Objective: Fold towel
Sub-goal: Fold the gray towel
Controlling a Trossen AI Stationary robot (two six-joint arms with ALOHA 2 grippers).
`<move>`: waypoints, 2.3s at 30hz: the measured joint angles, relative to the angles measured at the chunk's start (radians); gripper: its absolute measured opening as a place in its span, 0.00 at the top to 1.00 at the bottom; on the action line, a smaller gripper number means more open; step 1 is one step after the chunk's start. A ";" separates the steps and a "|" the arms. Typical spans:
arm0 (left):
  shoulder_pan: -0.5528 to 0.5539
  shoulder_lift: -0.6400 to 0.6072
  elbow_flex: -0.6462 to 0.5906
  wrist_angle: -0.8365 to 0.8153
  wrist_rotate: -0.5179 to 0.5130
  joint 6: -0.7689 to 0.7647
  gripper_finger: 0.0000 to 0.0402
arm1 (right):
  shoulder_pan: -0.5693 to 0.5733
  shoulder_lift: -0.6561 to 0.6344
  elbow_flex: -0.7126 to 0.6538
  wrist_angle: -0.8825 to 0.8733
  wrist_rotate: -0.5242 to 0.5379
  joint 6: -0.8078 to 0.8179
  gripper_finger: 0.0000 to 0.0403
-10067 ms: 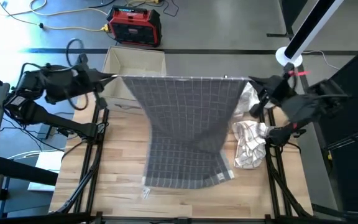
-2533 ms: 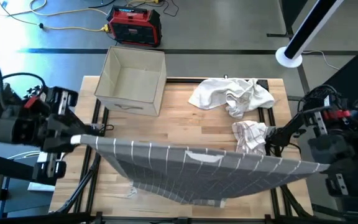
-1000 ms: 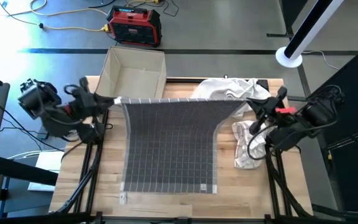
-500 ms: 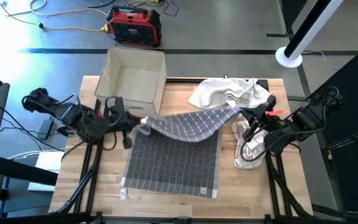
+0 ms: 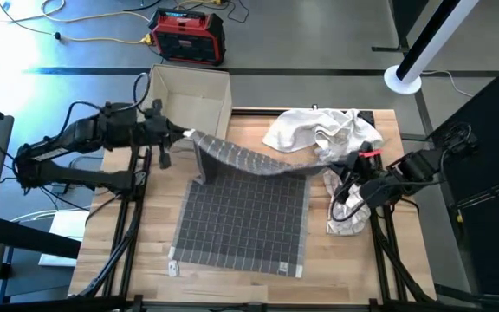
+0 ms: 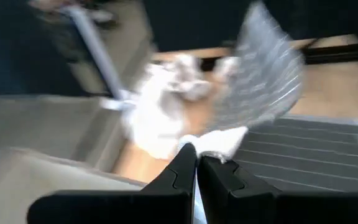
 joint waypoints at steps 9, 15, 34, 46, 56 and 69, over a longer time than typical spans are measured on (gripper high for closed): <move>-0.049 0.001 -0.276 -0.006 0.197 -0.164 1.00 | 0.003 0.014 -0.213 0.357 -0.229 0.033 1.00; -0.163 -0.022 -0.389 -0.004 0.199 -0.291 1.00 | 0.030 0.114 -0.270 0.513 -0.481 0.124 1.00; -0.609 -0.005 -0.419 -0.106 0.116 -0.567 1.00 | 0.265 0.545 0.079 0.547 -0.710 0.165 1.00; -0.776 0.165 -0.419 -0.071 0.185 -0.576 1.00 | 0.311 0.763 0.173 0.700 -0.843 0.162 1.00; -0.839 0.259 -0.419 -0.068 0.136 -0.623 0.97 | 0.310 0.782 0.175 0.754 -0.832 0.195 0.91; -0.834 0.304 -0.419 -0.054 0.156 -0.790 0.68 | 0.305 0.774 0.175 0.643 -0.897 0.379 0.57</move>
